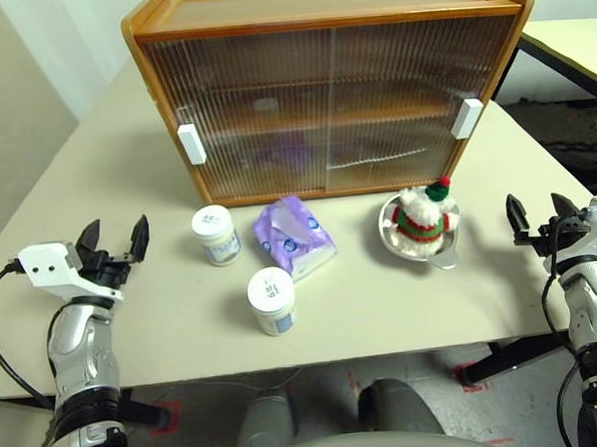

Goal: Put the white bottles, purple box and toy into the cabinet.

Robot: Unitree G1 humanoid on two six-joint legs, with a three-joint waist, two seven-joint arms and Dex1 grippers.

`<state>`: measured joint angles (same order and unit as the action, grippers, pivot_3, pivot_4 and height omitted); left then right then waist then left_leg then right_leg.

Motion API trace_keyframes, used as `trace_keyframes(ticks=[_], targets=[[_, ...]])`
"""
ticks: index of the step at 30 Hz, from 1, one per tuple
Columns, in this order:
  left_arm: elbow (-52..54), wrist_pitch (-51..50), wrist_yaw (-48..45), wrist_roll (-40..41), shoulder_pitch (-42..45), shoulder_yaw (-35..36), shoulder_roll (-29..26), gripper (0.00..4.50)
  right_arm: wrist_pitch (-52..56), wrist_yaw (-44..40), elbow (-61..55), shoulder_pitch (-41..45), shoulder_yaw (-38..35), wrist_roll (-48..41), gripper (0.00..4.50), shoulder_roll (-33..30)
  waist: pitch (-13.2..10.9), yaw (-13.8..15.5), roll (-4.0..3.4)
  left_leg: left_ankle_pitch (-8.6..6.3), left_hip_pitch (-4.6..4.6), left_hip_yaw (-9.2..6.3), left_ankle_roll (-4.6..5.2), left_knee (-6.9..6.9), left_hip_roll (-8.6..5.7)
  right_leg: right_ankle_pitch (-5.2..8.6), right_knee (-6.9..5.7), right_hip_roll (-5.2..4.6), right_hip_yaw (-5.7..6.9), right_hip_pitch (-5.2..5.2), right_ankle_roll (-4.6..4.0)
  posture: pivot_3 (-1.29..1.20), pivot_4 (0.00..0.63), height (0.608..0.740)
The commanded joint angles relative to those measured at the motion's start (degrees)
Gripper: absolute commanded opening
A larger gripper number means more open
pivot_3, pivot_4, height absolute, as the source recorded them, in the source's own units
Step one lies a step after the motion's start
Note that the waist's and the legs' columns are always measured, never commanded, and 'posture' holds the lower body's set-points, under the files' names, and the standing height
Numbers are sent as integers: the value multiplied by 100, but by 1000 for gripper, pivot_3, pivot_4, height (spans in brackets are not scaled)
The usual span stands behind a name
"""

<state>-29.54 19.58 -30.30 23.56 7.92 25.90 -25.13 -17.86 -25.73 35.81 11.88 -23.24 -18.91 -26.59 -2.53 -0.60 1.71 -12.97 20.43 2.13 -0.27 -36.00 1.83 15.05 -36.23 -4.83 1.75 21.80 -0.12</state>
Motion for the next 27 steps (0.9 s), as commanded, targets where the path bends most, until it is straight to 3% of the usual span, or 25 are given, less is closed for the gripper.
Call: trace_keyframes(ticks=[1,11,19,27], targets=[[-19,-66,-24,-26,5,-78,77,4472,-6,36,-271,-158,-55,-22,4500,14,0,-3,0,0,1,1,0,0,0,0,0,0,-2,2,1,-18,0,740],[-369,-137,-215,-73,343,-245,23,4472,351,287,-1476,-1068,-253,-208,4500,82,1,-90,6,-5,17,18,8,-2,-3,-9,0,4,-45,34,16,-80,3,740],[-953,-5,-488,-41,792,-194,-202,4472,759,120,-2786,-724,25,-370,4500,124,0,-388,12,-5,8,26,7,-4,0,-23,-1,11,-72,37,31,-99,0,740],[-1544,233,-615,-44,1264,-92,-413,4472,2480,-945,-4471,-337,508,-1671,4500,-357,-2,-367,30,-4,22,20,9,-3,2,-25,-1,16,-69,49,34,-87,0,740]])
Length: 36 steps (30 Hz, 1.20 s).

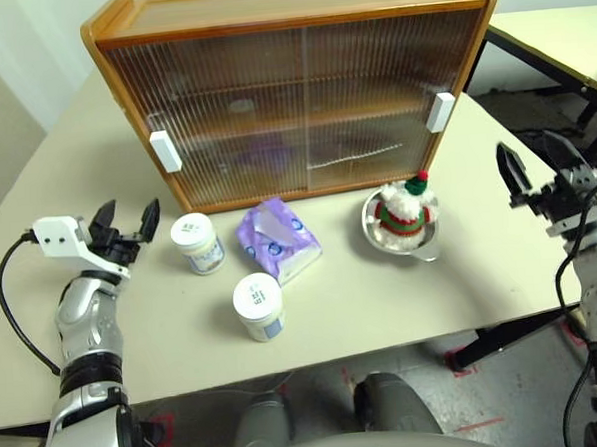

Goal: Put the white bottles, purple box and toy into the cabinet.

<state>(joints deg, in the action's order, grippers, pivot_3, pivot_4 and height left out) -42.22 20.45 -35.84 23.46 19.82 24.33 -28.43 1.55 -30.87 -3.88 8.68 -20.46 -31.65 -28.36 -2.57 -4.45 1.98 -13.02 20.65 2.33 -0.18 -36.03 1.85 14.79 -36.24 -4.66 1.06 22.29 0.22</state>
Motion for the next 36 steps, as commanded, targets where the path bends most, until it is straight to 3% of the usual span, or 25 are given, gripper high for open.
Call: trace_keyframes(ticks=[1,10,17,21,30,36], targets=[[-335,174,-71,-36,106,70,-94,4472,723,-558,-672,-14,290,-537,4500,-257,3,42,6,-1,0,0,2,1,0,1,1,0,0,0,1,-86,0,740],[-247,184,-128,57,98,105,-99,4472,2244,-1543,-1841,136,819,-1626,4500,-880,1,136,32,-5,3,1,3,-5,3,0,3,-2,3,2,0,-53,0,740],[529,-332,-223,362,-7,161,-94,4472,2492,-1712,-2205,200,1215,-1621,4500,-809,-1,257,51,-5,10,-1,3,-4,5,0,7,-1,7,6,0,-6,0,740],[1096,-773,-264,592,-133,196,-79,3524,2433,-1701,-2122,307,1314,-1523,4500,-701,-1,284,53,-5,14,-1,3,-5,2,-2,11,-5,8,6,2,10,0,740],[2560,-2307,4,849,-180,-8,-186,17,2383,-1846,-1903,437,1422,-1323,4500,-505,-3,426,63,-5,19,-4,3,-6,4,-3,14,-1,12,9,-1,41,0,740],[2741,-3024,-6,745,335,-378,-193,17,2378,-1927,-1895,446,1432,-1262,4500,-446,-4,534,63,-5,47,1,4,-25,4,-8,18,5,32,16,-4,26,0,740]])
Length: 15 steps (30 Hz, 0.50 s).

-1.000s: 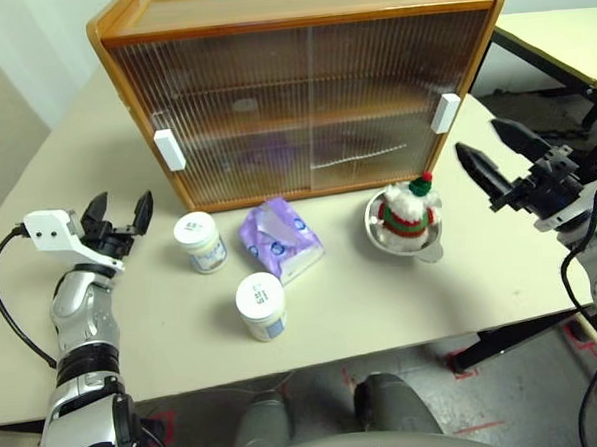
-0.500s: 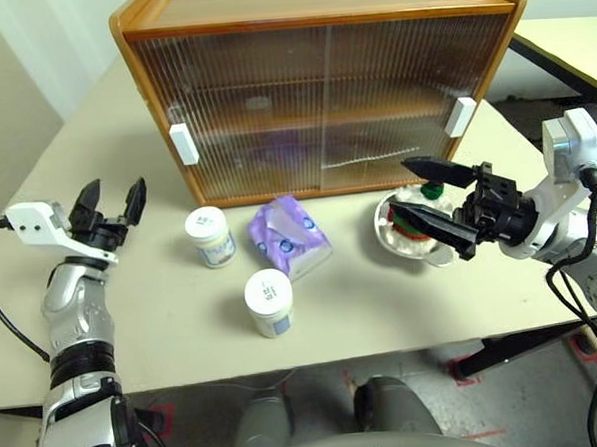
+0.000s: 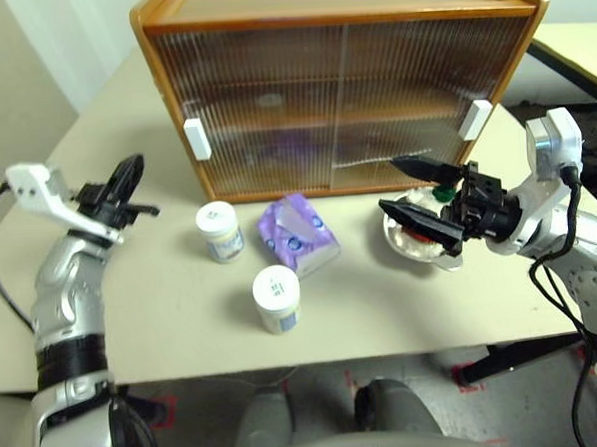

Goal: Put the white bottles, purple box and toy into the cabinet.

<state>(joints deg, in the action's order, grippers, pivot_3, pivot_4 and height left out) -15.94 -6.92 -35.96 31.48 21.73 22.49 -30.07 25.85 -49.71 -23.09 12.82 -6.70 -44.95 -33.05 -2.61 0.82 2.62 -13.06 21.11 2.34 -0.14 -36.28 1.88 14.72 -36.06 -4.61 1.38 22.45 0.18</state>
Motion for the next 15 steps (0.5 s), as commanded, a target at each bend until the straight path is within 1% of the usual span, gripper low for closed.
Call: trace_keyframes(ticks=[1,8,15], targets=[[114,-334,-31,-89,224,-276,-8,17,-59,-34,18,39,54,77,4500,42,0,9,0,0,2,0,0,0,-1,0,2,0,1,1,0,24,0,740],[290,-611,18,-132,652,-628,223,17,-81,18,-30,-21,14,163,4500,130,0,4,0,12,15,0,20,0,-2,-3,15,8,6,1,-4,-1,0,740],[515,-818,-2,-138,618,-682,261,17,-81,135,-130,-95,-54,169,4500,170,0,-13,0,11,15,1,19,-5,-1,-9,15,15,5,1,-10,-24,0,740]])
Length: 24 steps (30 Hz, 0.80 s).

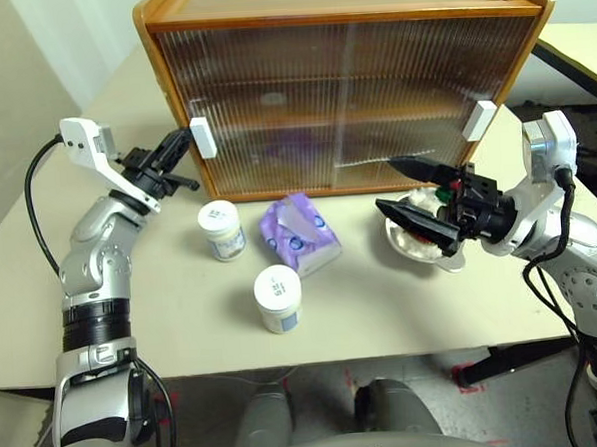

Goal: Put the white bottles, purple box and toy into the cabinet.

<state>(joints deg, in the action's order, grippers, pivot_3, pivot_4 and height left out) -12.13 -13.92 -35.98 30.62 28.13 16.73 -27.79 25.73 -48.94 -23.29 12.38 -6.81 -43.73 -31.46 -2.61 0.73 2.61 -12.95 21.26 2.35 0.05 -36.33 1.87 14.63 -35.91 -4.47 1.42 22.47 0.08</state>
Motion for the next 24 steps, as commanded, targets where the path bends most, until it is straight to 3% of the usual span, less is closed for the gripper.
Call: trace_keyframes(ticks=[1,24], targets=[[154,-131,4,-58,-33,-106,40,17,-72,71,-124,-62,-50,47,4500,10,0,-5,0,0,0,0,0,0,0,0,0,0,-2,0,0,-25,0,740],[-595,-87,-582,-388,921,-761,402,17,-70,352,-315,-128,-145,21,4500,5,0,-170,-1,4,6,4,7,-21,-1,-9,-1,25,-7,-1,-3,-81,0,740]])
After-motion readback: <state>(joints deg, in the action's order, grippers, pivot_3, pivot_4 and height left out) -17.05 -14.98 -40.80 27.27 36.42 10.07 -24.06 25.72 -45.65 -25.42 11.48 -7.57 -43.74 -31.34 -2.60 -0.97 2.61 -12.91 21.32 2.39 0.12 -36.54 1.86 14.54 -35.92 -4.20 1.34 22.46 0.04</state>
